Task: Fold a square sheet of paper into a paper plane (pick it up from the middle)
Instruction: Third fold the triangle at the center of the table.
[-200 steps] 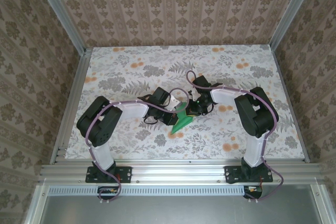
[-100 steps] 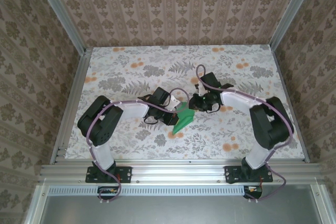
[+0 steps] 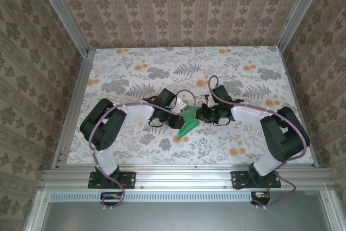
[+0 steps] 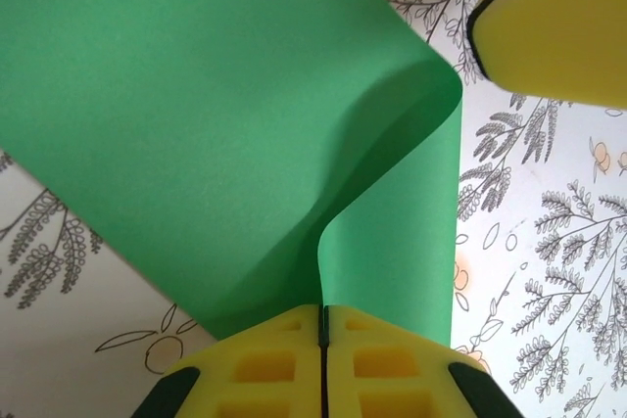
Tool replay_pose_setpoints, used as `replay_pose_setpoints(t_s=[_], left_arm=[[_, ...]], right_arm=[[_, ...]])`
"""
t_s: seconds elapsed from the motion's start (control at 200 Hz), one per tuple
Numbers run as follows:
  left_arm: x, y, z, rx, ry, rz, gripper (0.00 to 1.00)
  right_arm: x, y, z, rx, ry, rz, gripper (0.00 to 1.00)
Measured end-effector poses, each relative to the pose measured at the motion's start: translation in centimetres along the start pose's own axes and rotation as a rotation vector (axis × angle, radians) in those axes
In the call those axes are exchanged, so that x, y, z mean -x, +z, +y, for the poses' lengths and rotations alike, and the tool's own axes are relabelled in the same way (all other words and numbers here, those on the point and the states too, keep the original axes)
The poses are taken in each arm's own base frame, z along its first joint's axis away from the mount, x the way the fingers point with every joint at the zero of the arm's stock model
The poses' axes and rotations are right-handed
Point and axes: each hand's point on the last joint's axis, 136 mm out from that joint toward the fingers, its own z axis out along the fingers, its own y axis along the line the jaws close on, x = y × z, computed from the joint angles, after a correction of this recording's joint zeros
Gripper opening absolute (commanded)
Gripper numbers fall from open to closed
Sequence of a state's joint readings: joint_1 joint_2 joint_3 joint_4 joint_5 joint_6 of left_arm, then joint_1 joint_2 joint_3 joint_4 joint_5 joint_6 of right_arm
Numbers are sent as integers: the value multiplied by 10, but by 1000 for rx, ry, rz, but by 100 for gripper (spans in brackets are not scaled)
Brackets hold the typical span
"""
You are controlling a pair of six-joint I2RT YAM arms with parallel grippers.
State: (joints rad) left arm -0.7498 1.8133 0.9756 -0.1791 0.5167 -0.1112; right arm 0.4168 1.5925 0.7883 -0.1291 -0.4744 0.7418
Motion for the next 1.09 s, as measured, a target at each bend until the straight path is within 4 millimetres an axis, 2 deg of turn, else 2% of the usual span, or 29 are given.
replay_pose_setpoints(t_s=[0.365, 0.495, 1.095], left_arm=[[4, -1, -3, -5, 8, -2, 8], [-1, 4, -2, -6, 3, 15, 8], [-3, 9, -2, -22, 3, 19, 8]], right_arm=[[1, 0, -10, -49, 10, -13, 14], [0, 0, -9, -46, 10, -8, 13], [-24, 17, 22, 71, 25, 43, 9]])
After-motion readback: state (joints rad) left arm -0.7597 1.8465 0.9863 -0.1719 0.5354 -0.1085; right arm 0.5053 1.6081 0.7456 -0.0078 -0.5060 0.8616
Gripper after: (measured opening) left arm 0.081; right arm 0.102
